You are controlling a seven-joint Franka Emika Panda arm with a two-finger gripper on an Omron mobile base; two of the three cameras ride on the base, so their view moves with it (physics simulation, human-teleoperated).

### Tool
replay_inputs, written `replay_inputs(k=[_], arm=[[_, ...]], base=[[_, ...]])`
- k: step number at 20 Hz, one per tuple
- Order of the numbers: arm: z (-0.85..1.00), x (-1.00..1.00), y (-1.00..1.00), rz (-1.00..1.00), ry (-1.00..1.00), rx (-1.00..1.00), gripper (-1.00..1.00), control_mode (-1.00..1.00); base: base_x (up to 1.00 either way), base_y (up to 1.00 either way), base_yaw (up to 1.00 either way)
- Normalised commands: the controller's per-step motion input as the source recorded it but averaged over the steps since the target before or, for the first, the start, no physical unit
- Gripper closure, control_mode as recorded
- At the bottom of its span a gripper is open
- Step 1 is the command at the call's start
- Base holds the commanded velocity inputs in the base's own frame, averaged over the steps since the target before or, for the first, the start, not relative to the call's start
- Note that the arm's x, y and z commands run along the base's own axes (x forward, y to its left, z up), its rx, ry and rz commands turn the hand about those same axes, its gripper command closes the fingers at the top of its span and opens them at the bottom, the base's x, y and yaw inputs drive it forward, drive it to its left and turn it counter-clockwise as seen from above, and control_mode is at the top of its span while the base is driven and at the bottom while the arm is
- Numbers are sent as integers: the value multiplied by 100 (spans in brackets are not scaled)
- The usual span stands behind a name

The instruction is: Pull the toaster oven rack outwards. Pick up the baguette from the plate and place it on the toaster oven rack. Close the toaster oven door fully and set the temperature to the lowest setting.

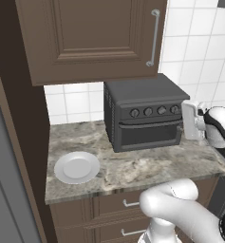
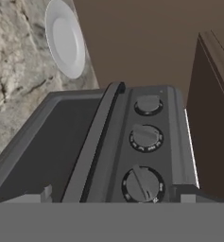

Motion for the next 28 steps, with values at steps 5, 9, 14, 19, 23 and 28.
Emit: replay_inputs(k=[5, 9, 14, 19, 23, 28], arm=[[-5, 21, 3, 0, 0, 1, -100, -100], [-5, 23, 1, 0, 0, 2, -100, -100], [-7, 26, 2, 0, 0, 1, -100, -100], [-7, 26, 2, 0, 0, 1, -100, -100], [-5, 27, 0, 0, 0, 2, -100, -100], [-5, 28, 0, 0, 0, 3, -100, -100]], base=[[0, 0, 0], [0, 0, 0], [0, 0, 0], [0, 0, 0], [0, 0, 0], [0, 0, 0]])
